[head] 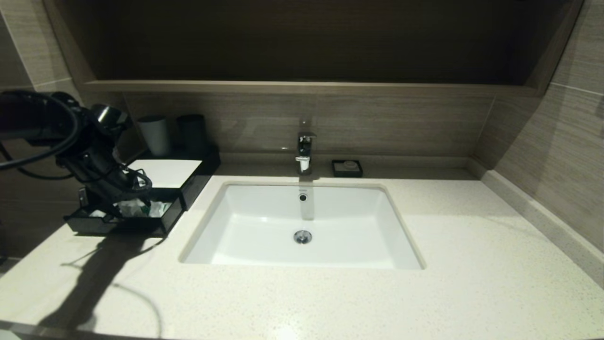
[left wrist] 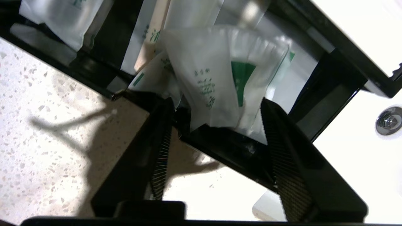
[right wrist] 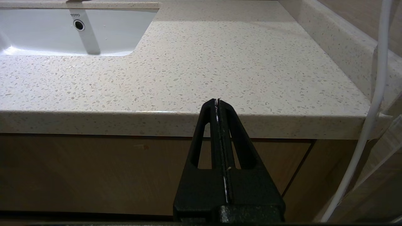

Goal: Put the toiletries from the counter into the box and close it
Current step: Place the bathroom toiletry into the drawer

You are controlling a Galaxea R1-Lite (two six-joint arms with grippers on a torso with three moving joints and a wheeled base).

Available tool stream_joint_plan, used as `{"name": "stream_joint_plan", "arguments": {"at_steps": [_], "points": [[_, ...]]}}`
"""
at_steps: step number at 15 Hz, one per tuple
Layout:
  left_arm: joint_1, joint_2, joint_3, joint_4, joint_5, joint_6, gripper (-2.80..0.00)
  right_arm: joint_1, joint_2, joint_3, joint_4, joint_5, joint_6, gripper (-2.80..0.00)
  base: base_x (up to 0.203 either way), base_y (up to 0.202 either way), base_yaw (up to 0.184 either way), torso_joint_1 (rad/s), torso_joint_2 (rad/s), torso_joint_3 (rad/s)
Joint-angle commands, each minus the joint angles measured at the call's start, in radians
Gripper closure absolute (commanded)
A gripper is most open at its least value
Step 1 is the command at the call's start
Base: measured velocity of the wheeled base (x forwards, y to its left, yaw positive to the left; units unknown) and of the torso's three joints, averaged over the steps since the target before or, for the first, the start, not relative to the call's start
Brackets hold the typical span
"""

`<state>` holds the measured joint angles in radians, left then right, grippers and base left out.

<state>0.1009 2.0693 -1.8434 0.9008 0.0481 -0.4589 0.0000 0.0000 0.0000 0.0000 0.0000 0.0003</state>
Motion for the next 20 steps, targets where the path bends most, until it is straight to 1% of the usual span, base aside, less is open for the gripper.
{"name": "stream_joint_plan", "arguments": {"at_steps": [1, 6, 10, 12, 13, 14, 18, 20], "points": [[0.000, -0.014, 0.001, 0.020, 0.001, -0.003, -2.80, 0.000, 0.000, 0.000, 0.000, 0.000, 0.000, 0.00, 0.000, 0.000, 0.000, 0.000, 0.00, 0.000], [0.000, -0.097, 0.002, 0.040, 0.001, -0.015, -2.80, 0.000, 0.000, 0.000, 0.000, 0.000, 0.000, 0.00, 0.000, 0.000, 0.000, 0.000, 0.00, 0.000], [-0.013, -0.101, -0.002, 0.044, 0.006, 0.001, -2.80, 0.000, 0.000, 0.000, 0.000, 0.000, 0.000, 0.00, 0.000, 0.000, 0.000, 0.000, 0.00, 0.000], [-0.013, -0.100, -0.002, 0.039, 0.007, 0.034, -2.80, 0.000, 0.000, 0.000, 0.000, 0.000, 0.000, 0.00, 0.000, 0.000, 0.000, 0.000, 0.00, 0.000], [-0.013, -0.100, -0.002, 0.038, 0.006, 0.068, -2.80, 0.000, 0.000, 0.000, 0.000, 0.000, 0.000, 0.00, 0.000, 0.000, 0.000, 0.000, 0.00, 0.000], [-0.012, -0.096, -0.007, 0.035, 0.007, 0.093, 0.00, 0.000, 0.000, 0.000, 0.000, 0.000, 0.000, 0.00, 0.000, 0.000, 0.000, 0.000, 0.00, 0.000], [-0.008, -0.054, -0.072, 0.033, 0.007, 0.166, 0.00, 0.000, 0.000, 0.000, 0.000, 0.000, 0.000, 0.00, 0.000, 0.000, 0.000, 0.000, 0.00, 0.000], [-0.004, -0.034, -0.080, 0.022, 0.009, 0.173, 0.00, 0.000, 0.000, 0.000, 0.000, 0.000, 0.000, 0.00, 0.000, 0.000, 0.000, 0.000, 0.00, 0.000]]}}
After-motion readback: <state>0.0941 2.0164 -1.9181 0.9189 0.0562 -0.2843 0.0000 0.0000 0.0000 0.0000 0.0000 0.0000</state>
